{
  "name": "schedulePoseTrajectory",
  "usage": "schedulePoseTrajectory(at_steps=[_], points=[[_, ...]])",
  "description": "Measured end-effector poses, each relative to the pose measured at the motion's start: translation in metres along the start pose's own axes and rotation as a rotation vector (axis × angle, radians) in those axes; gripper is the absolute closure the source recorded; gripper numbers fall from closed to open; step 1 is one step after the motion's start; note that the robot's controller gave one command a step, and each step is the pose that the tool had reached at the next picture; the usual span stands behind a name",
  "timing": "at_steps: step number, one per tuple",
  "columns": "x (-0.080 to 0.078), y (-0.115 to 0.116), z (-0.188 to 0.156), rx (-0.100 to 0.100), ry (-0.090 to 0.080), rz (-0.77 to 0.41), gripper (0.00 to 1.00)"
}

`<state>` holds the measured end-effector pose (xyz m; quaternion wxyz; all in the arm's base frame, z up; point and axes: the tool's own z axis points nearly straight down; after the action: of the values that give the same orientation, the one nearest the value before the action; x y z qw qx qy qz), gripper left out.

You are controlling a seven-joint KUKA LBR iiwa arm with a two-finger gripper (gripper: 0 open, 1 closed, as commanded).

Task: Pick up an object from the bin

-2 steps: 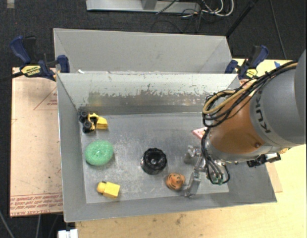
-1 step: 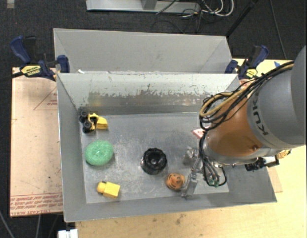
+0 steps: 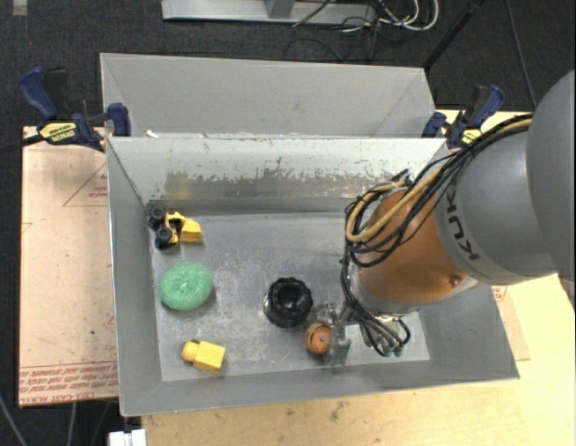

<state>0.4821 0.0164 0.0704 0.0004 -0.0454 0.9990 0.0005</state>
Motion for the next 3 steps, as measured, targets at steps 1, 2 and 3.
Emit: schedulePoseTrajectory(at_steps=[1,2,3], points=[[0.0,0.0,0.0,0.0,0.0,0.0,1.0],[-0.022,0.0,-0.05,0.0,0.007,-0.01,1.0],[-0.023,-0.032,-0.054,0.001,-0.018,-0.011,1.0]])
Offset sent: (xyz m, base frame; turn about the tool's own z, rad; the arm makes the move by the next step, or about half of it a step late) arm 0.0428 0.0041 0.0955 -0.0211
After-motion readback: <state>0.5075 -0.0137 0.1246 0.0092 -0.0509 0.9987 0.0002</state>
